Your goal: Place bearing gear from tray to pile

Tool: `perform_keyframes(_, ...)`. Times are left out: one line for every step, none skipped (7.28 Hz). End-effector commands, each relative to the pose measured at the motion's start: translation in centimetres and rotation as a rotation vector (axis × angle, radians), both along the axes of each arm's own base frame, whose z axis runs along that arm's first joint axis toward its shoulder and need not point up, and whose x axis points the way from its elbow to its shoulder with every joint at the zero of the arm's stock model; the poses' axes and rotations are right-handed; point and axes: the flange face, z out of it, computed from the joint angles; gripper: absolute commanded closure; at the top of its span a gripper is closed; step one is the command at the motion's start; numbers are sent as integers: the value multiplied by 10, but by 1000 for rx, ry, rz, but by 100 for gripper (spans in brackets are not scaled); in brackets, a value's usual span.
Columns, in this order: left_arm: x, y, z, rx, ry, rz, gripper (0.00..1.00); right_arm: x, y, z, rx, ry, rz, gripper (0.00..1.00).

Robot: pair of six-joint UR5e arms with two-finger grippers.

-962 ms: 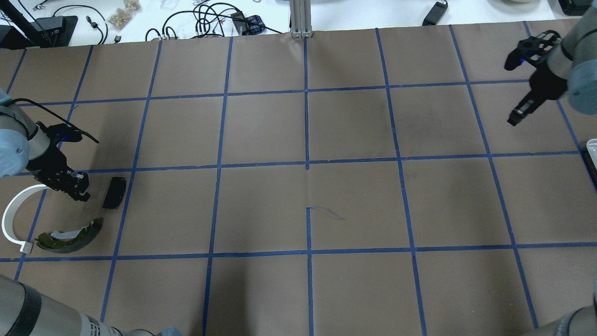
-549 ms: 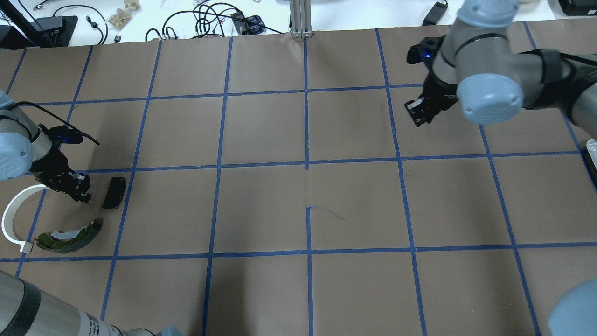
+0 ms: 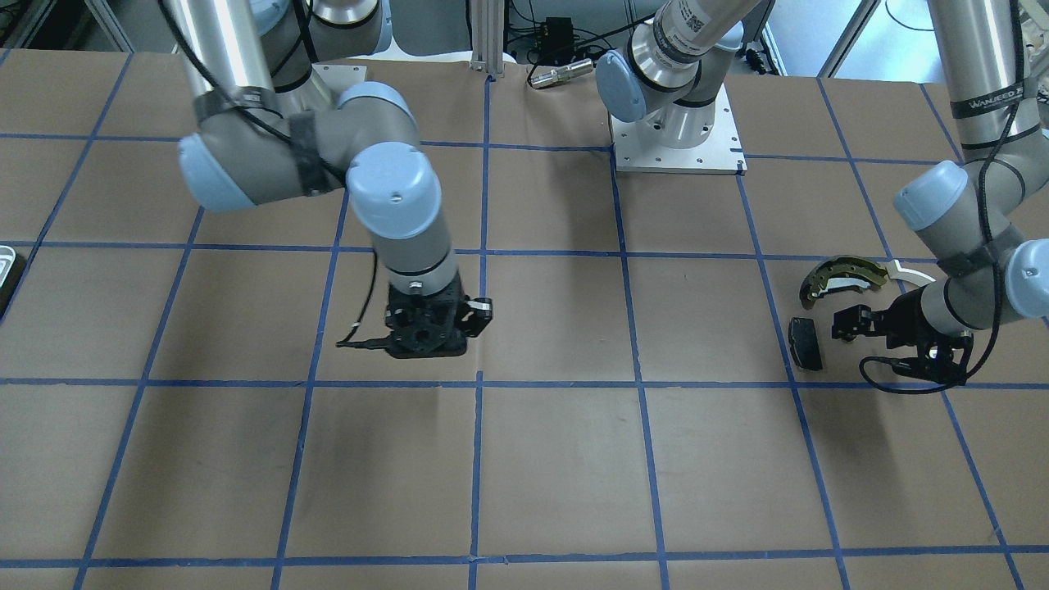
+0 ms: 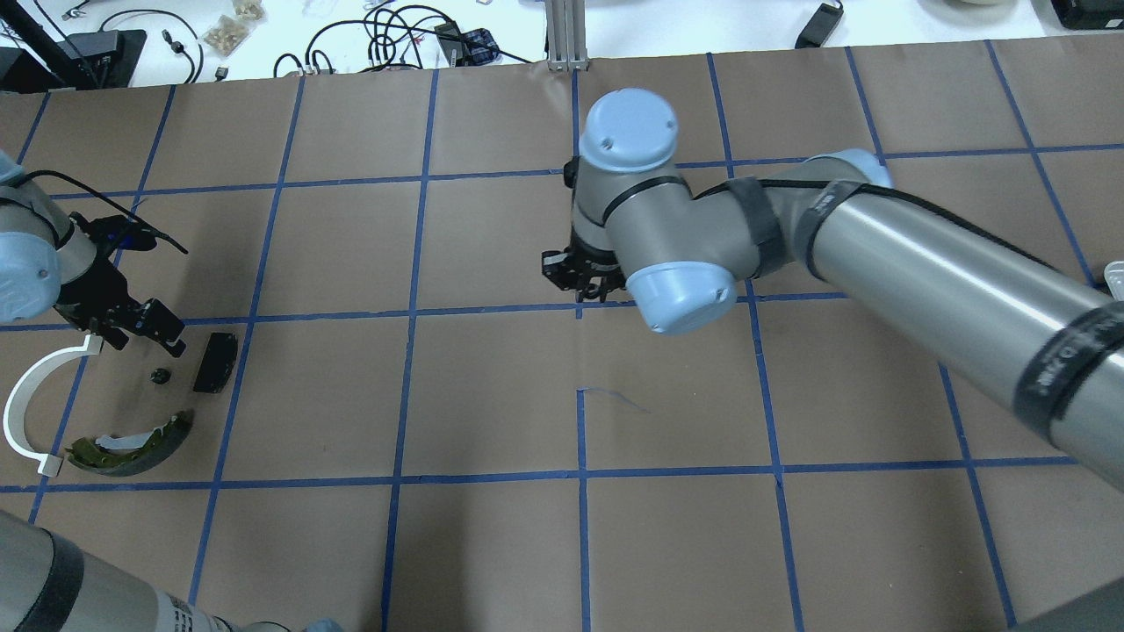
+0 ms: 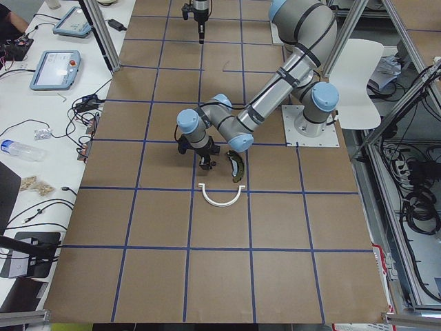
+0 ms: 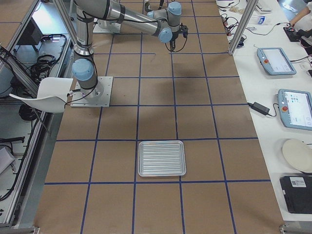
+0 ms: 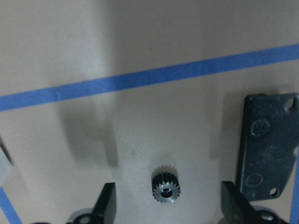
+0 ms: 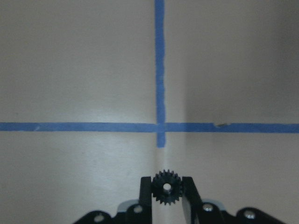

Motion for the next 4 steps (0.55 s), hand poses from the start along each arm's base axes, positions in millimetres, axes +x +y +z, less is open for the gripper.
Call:
perform_keyframes(-28, -14, 40, -45, -17, -23, 0, 84, 58, -39, 18, 1, -16, 74)
perform_keyframes(-35, -18, 47, -54, -31, 36, 0, 88, 59, -57, 36, 12, -19, 59)
perform_keyframes(-63, -24, 58, -74, -49, 45, 0, 89, 58, -63, 38, 14, -16, 26)
perform_keyframes(-99, -28, 73, -101, -67, 52, 0, 89, 54, -60, 28, 9, -13, 0)
